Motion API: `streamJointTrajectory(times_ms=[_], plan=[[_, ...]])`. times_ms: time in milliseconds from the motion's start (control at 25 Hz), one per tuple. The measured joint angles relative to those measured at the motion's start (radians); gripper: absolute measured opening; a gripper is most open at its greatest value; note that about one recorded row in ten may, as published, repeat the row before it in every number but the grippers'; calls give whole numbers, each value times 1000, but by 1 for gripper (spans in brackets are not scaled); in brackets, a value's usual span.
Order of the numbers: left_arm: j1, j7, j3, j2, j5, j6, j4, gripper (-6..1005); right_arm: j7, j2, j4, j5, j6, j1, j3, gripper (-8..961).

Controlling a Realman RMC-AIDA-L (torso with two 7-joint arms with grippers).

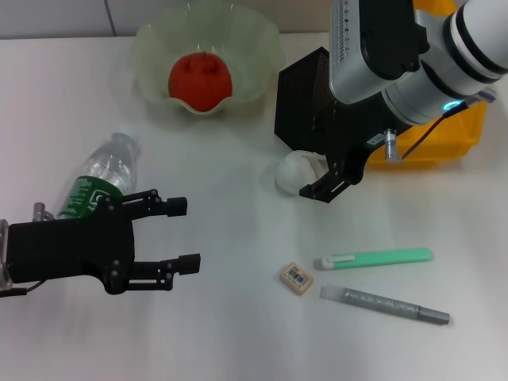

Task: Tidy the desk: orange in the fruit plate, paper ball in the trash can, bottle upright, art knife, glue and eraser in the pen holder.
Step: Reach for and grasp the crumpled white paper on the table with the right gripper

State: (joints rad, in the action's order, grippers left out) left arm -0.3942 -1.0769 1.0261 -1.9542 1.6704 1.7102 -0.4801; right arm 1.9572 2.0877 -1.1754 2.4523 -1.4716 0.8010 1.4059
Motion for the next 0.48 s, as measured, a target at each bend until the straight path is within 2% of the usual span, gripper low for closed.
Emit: streamJointTrajectory(times_ms=[480], plan=[[0,0,0,0,-1,0,0,833,0,0,41,4,102,-1,93,757]])
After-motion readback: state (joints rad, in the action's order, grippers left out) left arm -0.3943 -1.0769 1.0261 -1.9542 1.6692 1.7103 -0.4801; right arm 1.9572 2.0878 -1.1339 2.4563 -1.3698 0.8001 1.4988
